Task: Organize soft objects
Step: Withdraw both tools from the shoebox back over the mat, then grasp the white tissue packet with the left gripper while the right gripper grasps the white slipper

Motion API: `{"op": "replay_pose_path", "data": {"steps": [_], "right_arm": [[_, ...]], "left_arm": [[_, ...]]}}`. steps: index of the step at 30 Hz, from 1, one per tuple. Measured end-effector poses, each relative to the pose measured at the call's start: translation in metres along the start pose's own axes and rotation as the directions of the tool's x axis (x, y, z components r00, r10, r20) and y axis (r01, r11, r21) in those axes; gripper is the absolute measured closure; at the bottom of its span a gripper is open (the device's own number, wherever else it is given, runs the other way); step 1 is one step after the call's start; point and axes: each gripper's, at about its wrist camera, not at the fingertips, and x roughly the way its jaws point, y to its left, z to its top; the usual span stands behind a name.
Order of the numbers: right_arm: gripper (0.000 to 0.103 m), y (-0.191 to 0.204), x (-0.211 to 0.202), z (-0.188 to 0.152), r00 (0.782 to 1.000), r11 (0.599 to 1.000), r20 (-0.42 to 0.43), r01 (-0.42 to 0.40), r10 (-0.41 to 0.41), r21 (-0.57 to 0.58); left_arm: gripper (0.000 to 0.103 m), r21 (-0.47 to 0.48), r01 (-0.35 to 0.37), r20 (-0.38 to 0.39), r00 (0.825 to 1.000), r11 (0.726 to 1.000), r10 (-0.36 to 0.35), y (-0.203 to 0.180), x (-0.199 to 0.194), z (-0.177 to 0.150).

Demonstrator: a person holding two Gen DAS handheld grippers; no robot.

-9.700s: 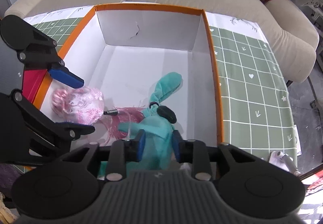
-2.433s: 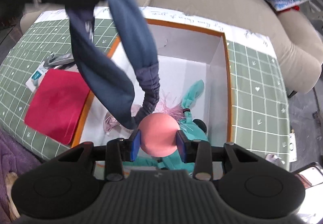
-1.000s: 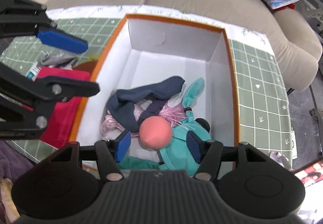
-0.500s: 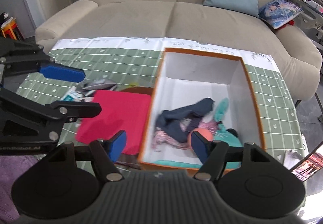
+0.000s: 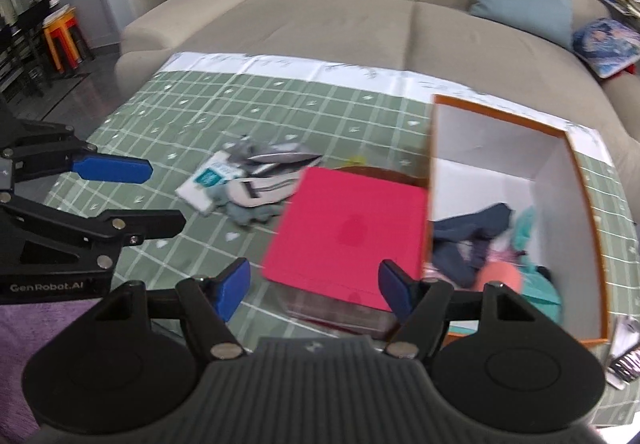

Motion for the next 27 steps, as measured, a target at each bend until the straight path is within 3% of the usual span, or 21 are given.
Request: {"op": "replay_pose_path", "data": {"steps": [7,14,20,22,27], "right_arm": [[0.034,0.030,0.021,0.015,0.997,0.995,-0.013,-0.078,0.078,-0.056],[0.034,0.048,0.052,0.044,0.988,0.978,-0.081,-0.141,0.130,-0.154],[0.034,0.064,0.091,0.072,0.981,0.934,-0.167,-0.149,0.098,-0.324],[0.034,0.067,0.107,0.080,0.973,0.915,-0.209,-0.169,0.096,-0.365],[0.034,0.078,0.154,0.099,0.945,0.866,-0.313,-0.233,0.094,-0.442]], "left_arm": [[0.044,-0.062,-0.004,-0.015,1.000,0.998,0.003,0.041,-0.002,-0.024],[0.038,-0.041,0.031,-0.040,0.999,0.999,-0.032,0.070,0.014,-0.030],[0.031,-0.038,0.050,-0.115,0.992,0.998,-0.054,0.102,0.048,-0.027],[0.025,-0.035,0.054,-0.150,0.987,0.998,-0.059,0.112,0.063,-0.026],[0.022,-0.077,0.055,-0.228,0.971,0.996,-0.071,0.140,0.106,-0.028]]}}
